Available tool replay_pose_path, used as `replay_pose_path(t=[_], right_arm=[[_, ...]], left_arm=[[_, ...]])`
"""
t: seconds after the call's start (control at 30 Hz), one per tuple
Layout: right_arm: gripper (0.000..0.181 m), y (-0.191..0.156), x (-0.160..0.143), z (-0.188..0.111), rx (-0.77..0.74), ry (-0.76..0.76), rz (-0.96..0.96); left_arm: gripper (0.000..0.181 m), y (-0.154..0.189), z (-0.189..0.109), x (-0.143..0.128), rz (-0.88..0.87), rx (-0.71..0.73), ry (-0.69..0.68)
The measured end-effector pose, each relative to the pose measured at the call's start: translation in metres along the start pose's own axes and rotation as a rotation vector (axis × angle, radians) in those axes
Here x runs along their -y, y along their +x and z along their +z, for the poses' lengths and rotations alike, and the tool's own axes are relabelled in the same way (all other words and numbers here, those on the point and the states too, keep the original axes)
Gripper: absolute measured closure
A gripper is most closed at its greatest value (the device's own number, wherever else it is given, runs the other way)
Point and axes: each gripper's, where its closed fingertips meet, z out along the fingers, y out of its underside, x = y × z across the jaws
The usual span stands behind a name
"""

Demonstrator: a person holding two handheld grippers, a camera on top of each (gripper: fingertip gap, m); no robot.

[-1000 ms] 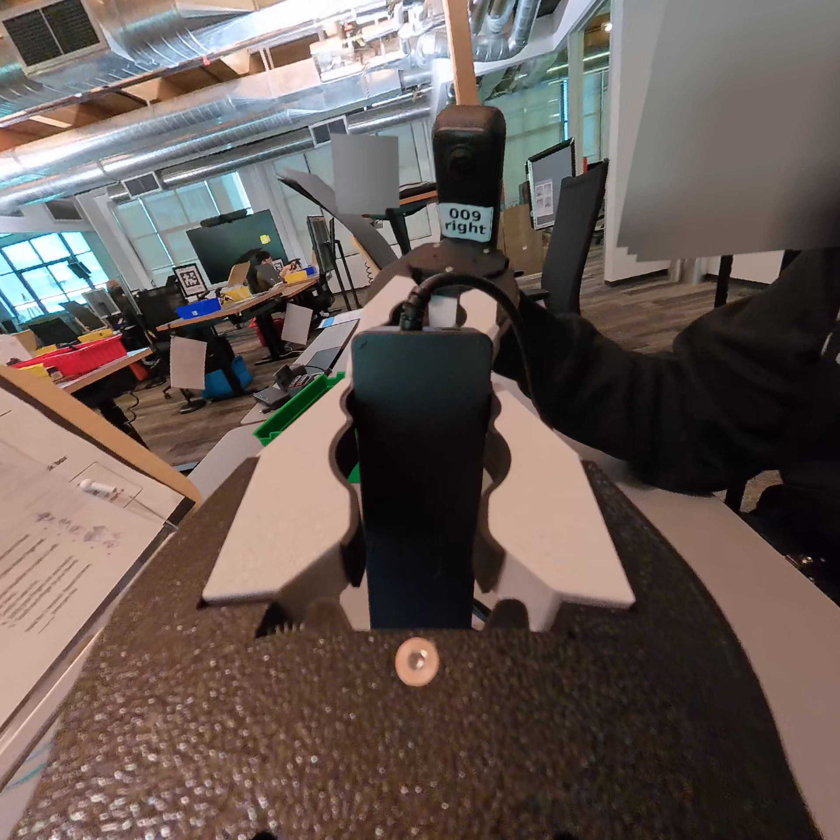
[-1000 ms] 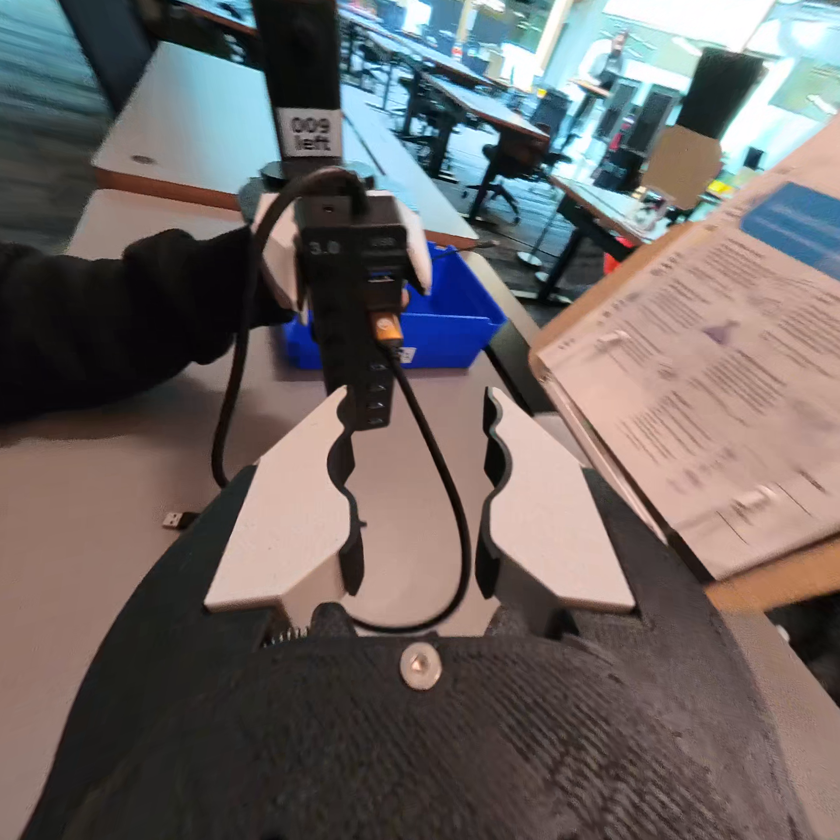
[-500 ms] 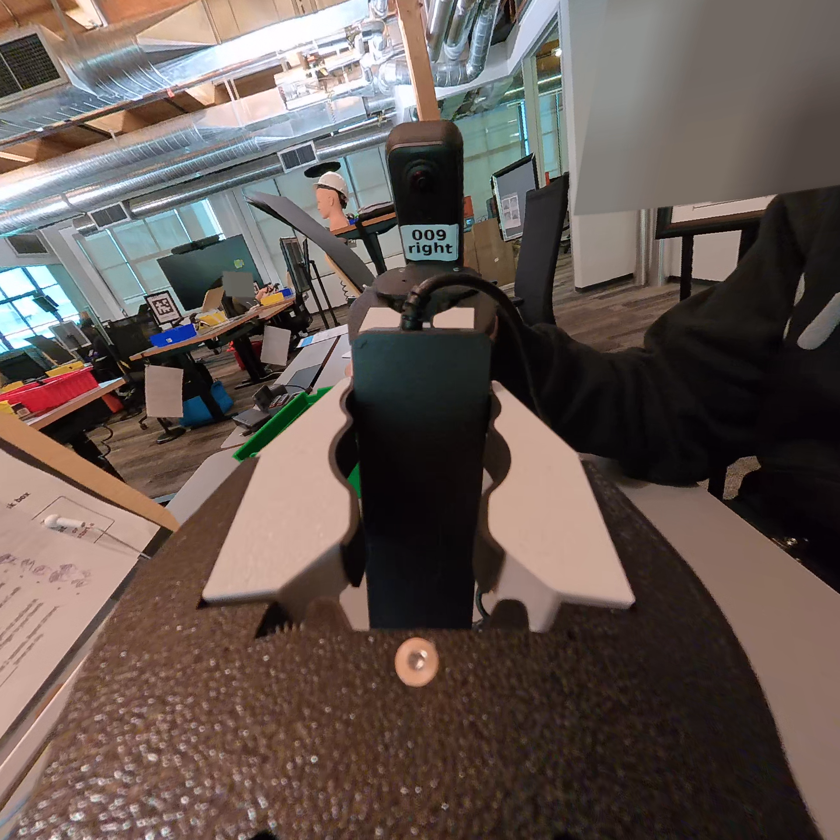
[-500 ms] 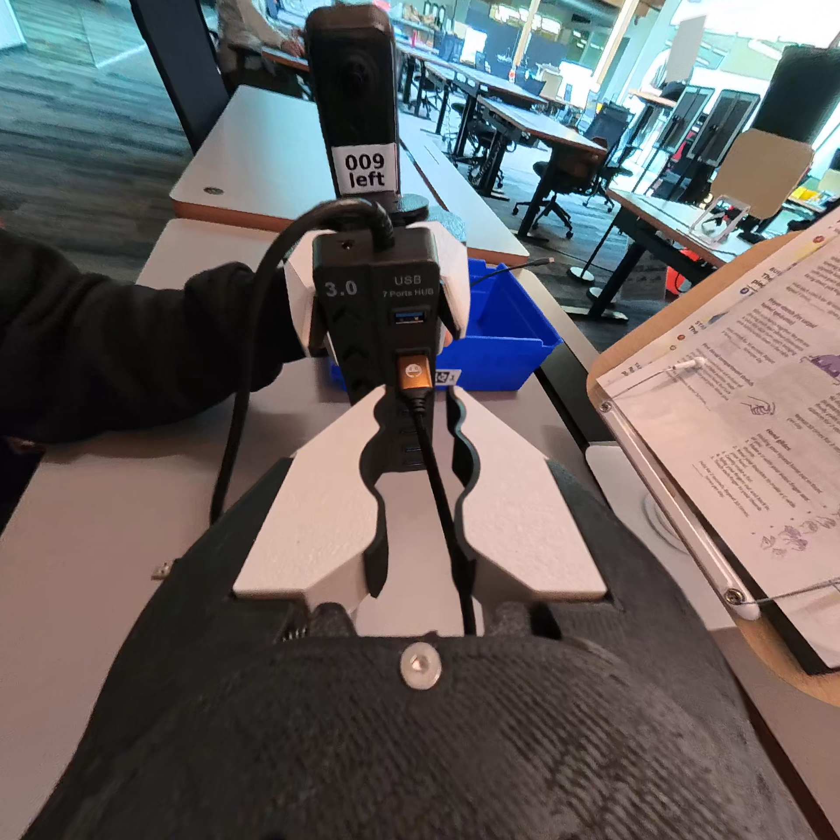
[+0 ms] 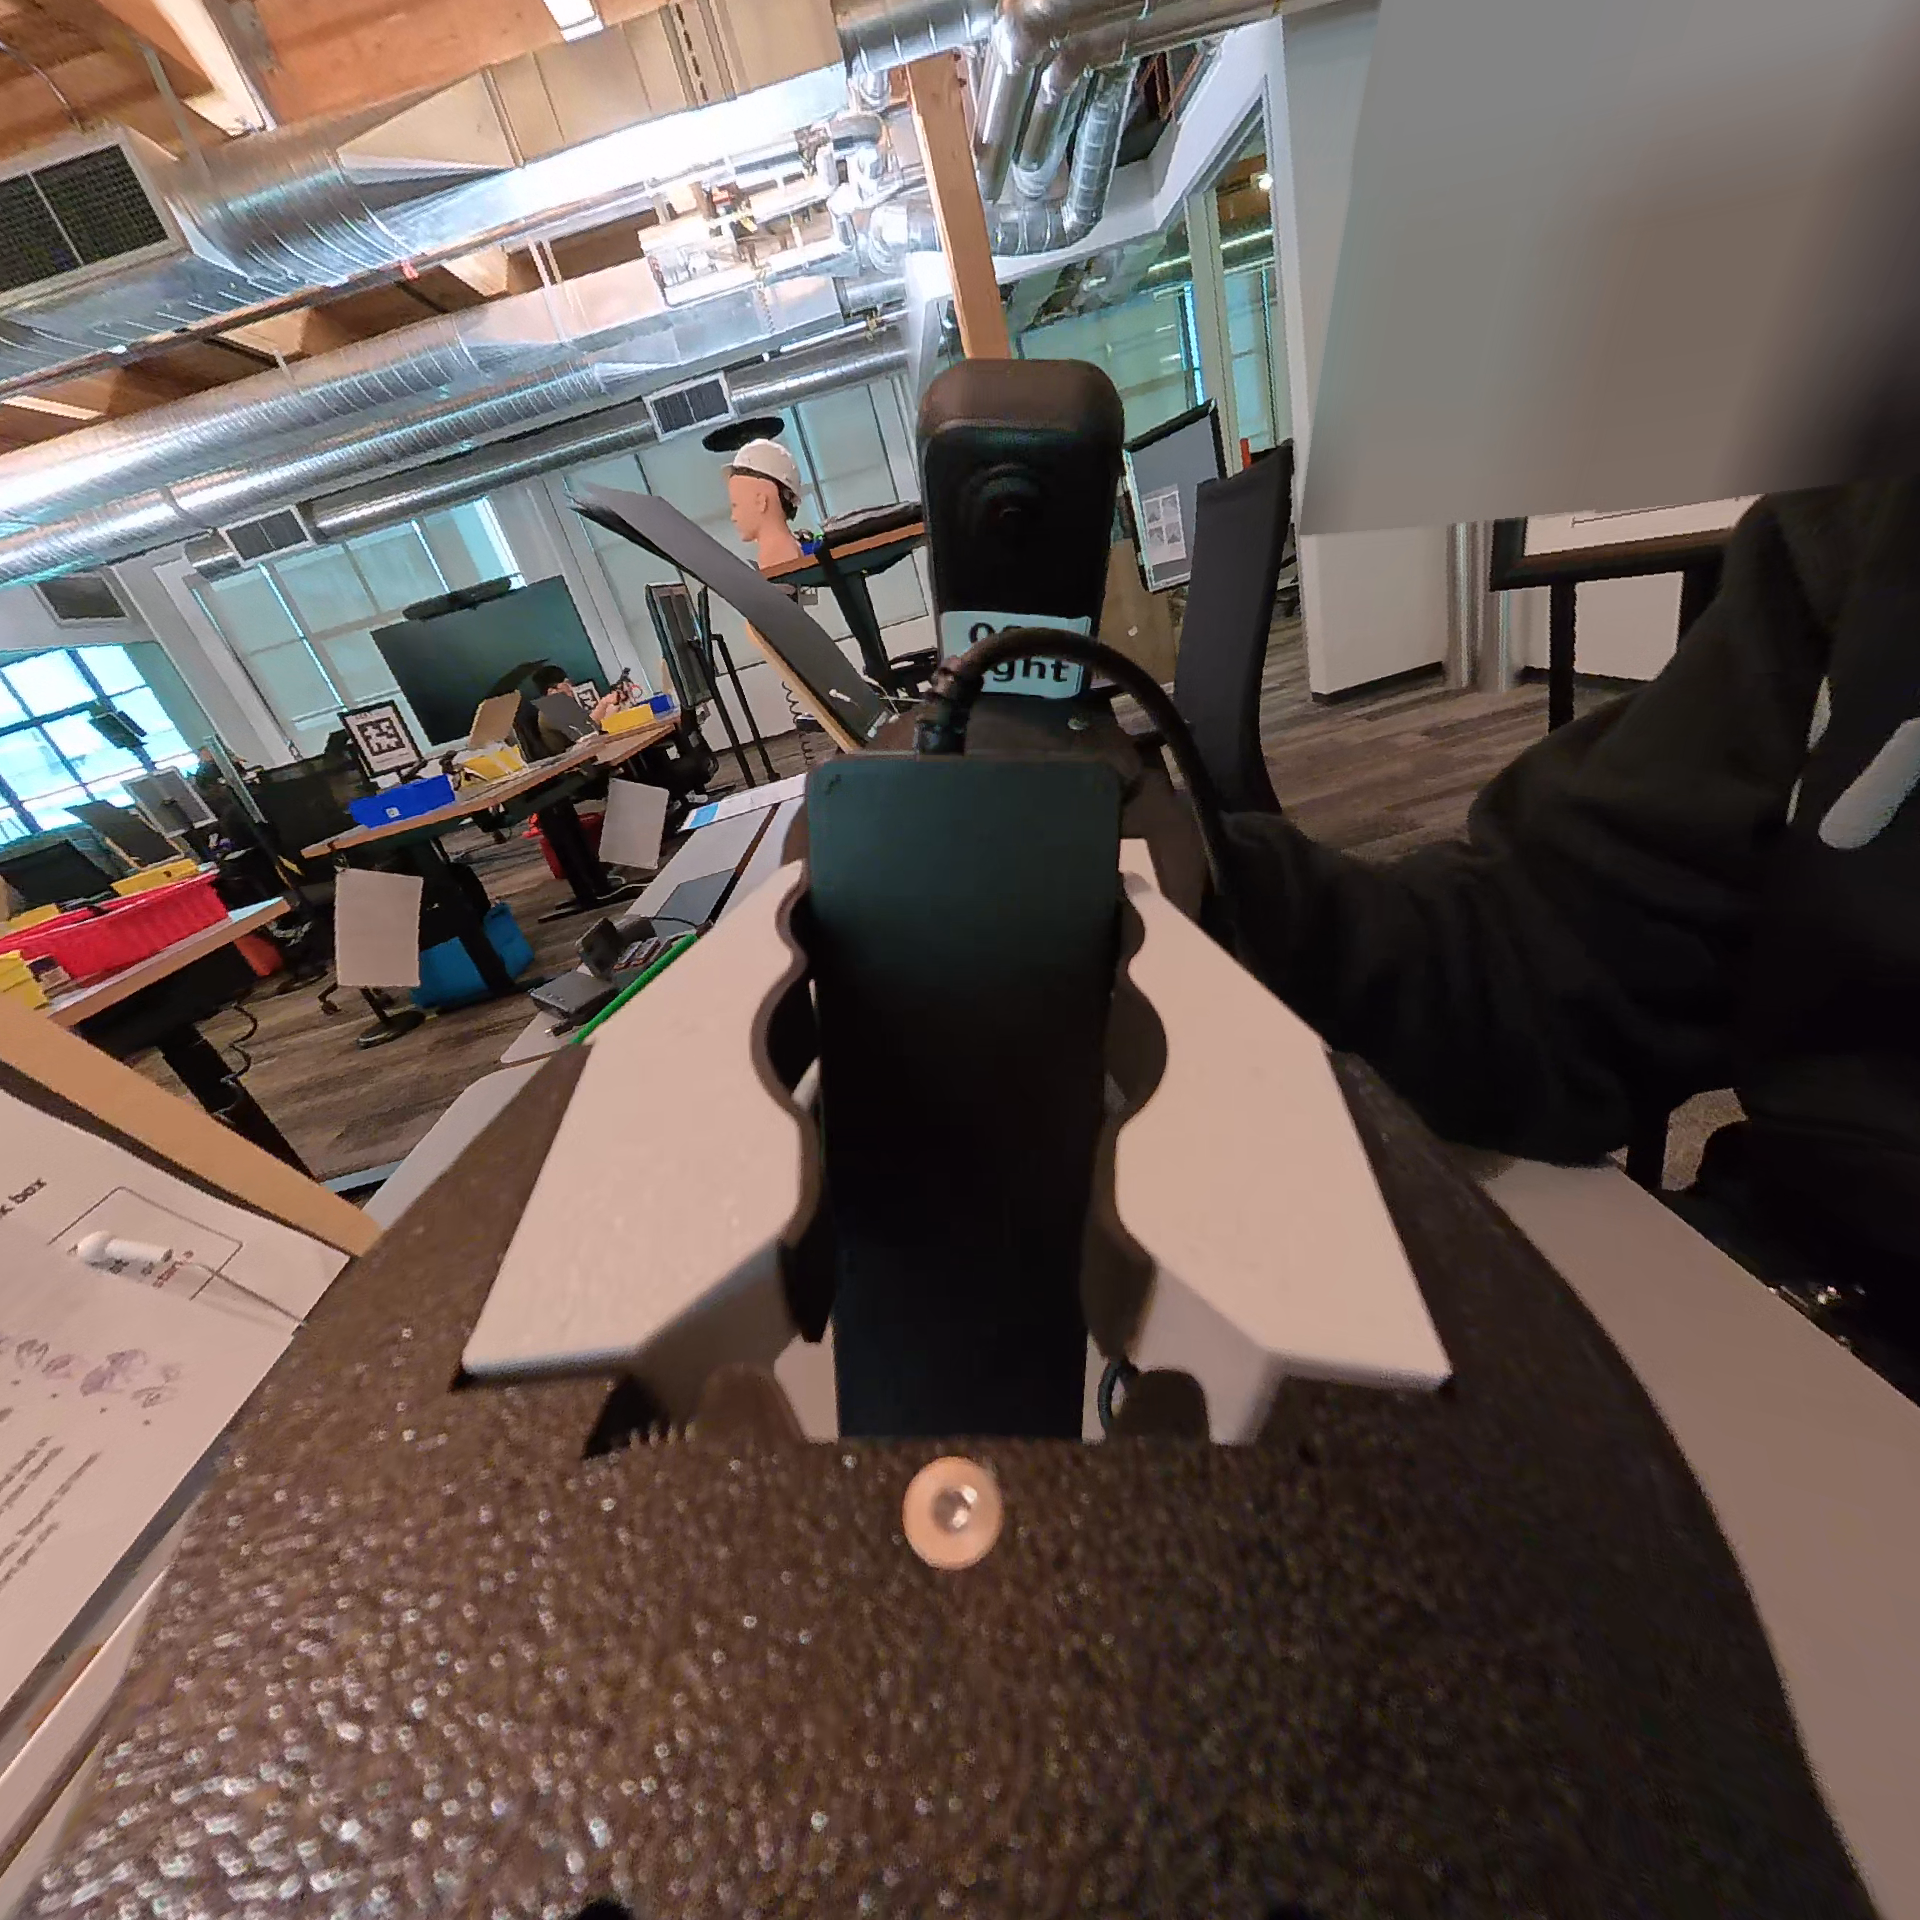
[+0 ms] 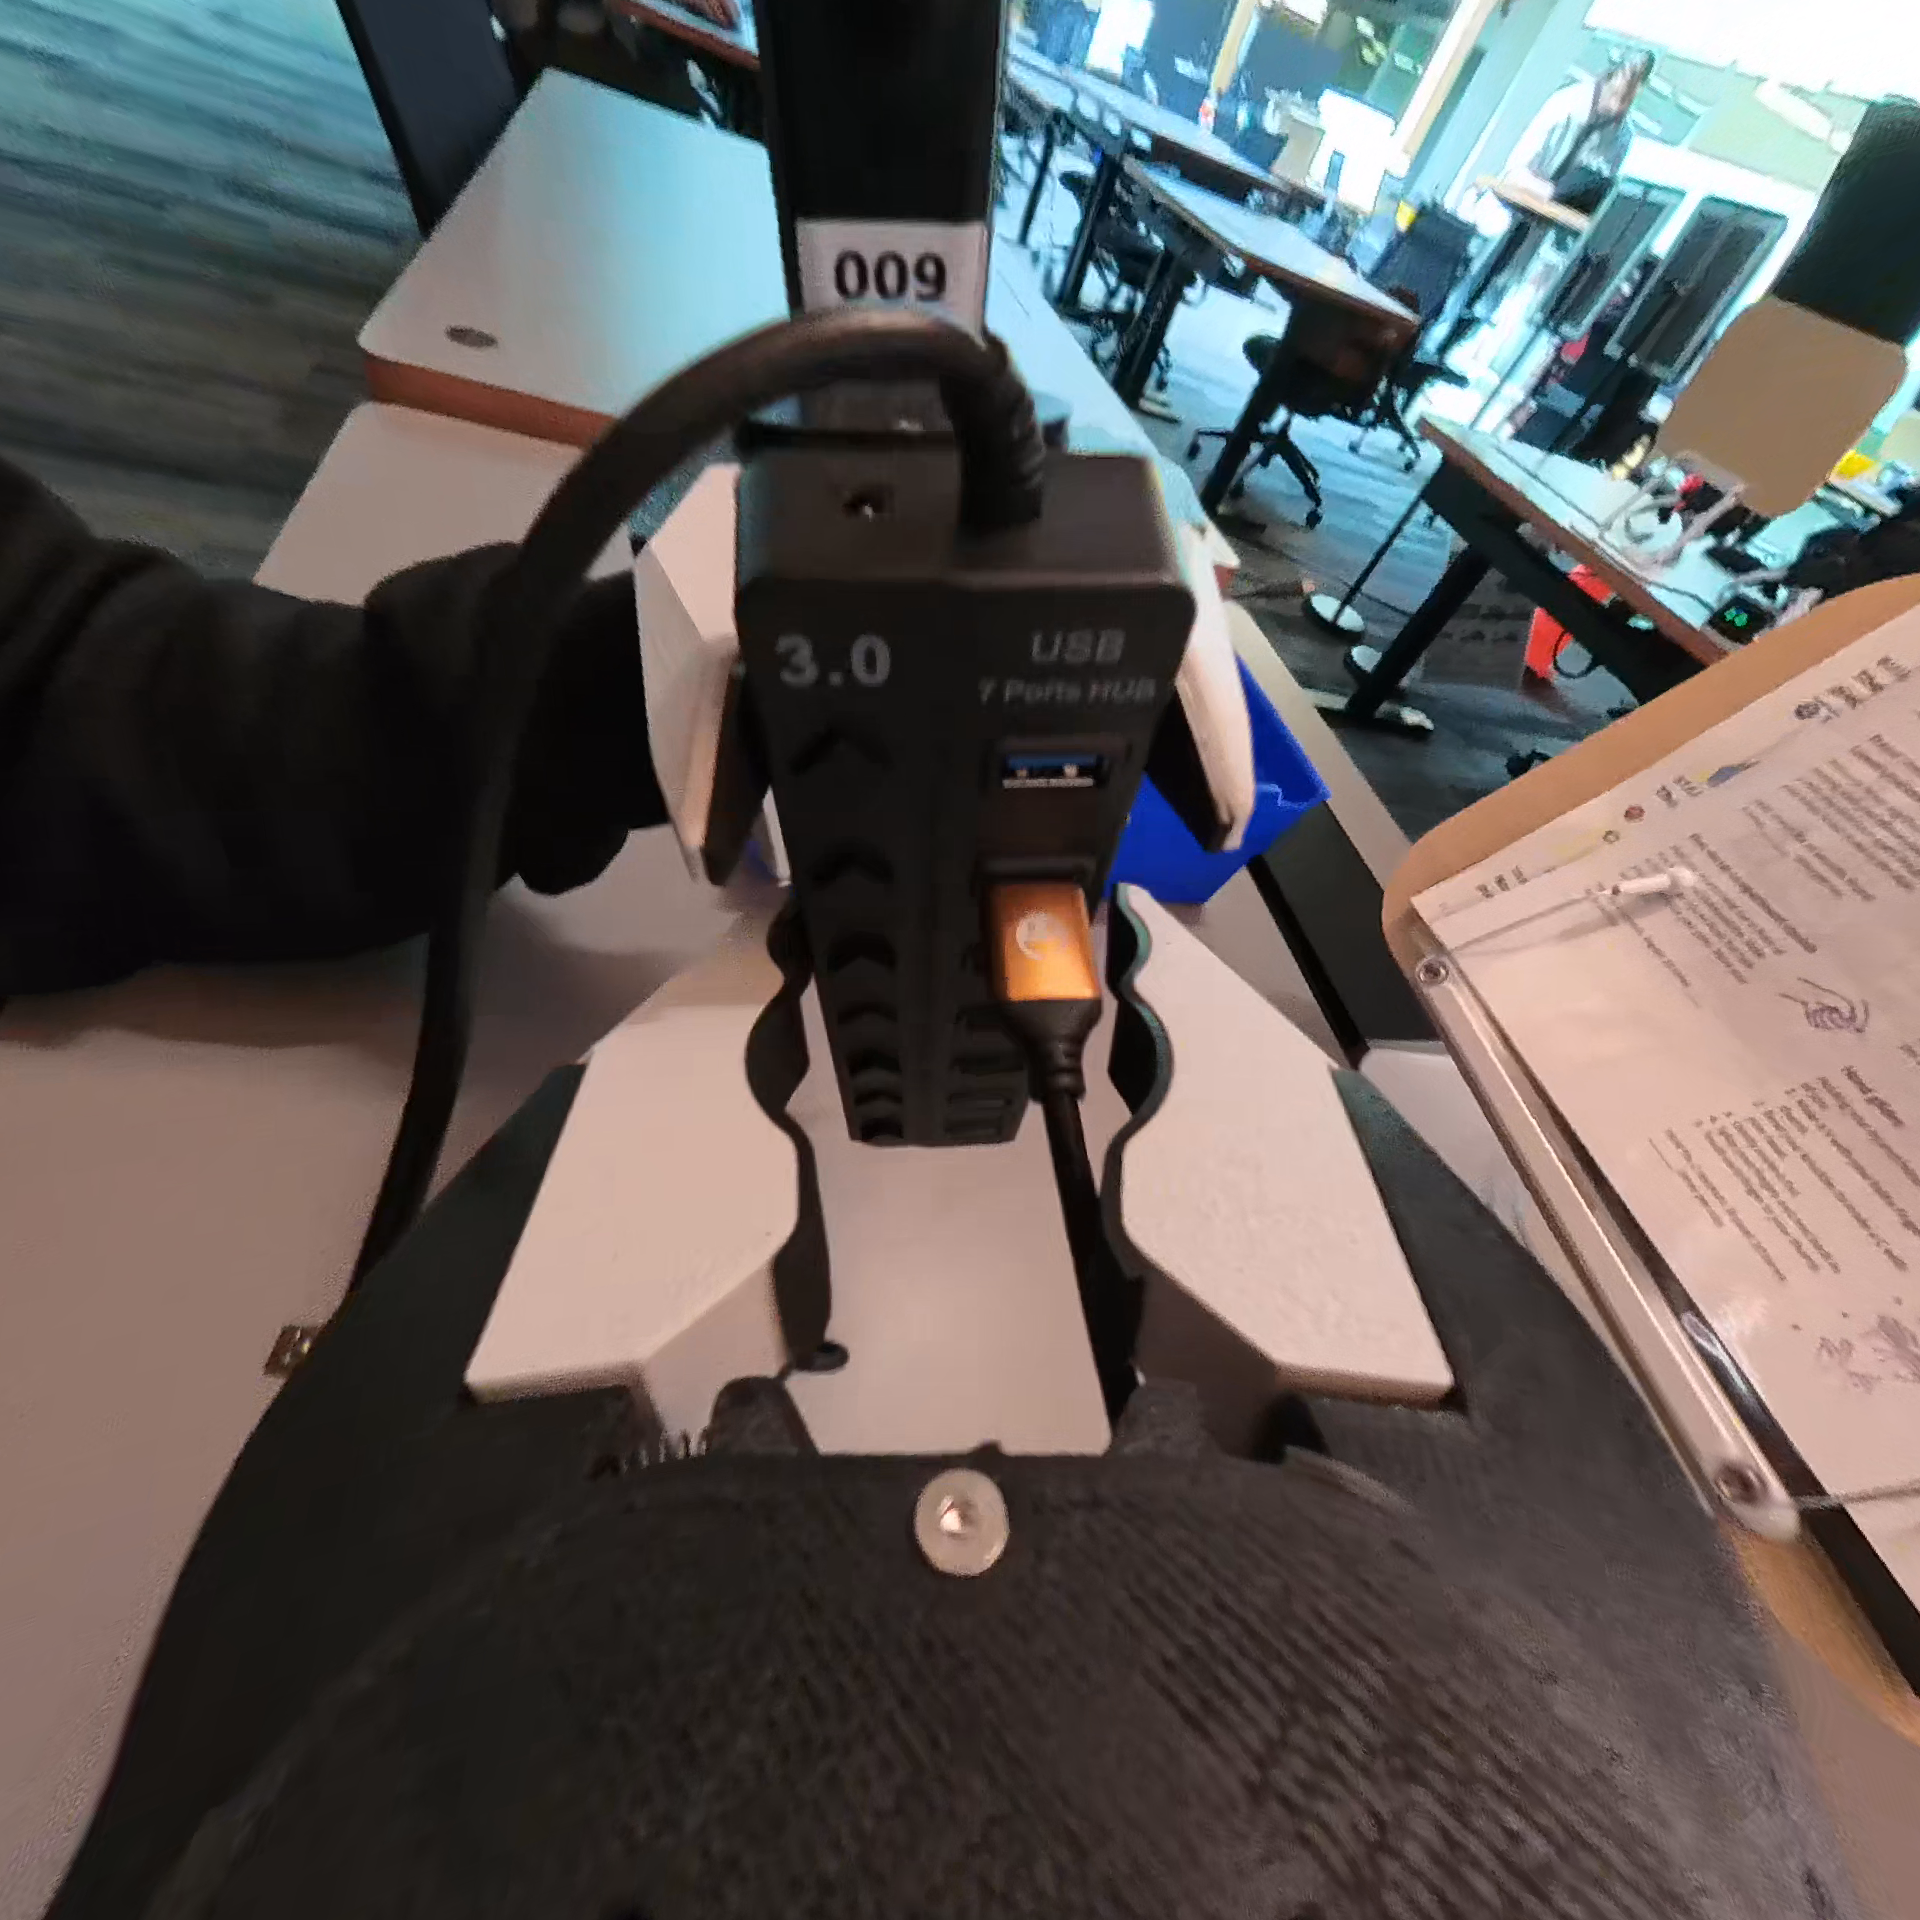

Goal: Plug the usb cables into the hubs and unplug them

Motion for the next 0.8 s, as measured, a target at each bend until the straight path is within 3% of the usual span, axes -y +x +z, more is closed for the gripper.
replay_pose_path(t=[0.17,0.33,0.5,0.8], right_arm=[[0.13,0.0,-0.003,0.001,0.004,-0.028,-0.029],[0.13,0.008,-0.015,-0.004,-0.076,-0.149,-0.112],[0.13,-0.002,-0.015,-0.001,-0.042,-0.184,-0.129],[0.13,0.003,-0.022,-0.003,-0.07,-0.228,-0.115]], left_arm=[[0.129,-0.001,-0.002,-0.003,0.014,0.024,-0.059],[0.123,-0.003,-0.005,-0.022,0.049,0.075,-0.209],[0.119,0.006,0.007,-0.02,0.006,0.022,-0.187],[0.121,0.001,0.011,-0.024,0.028,0.052,-0.197]])
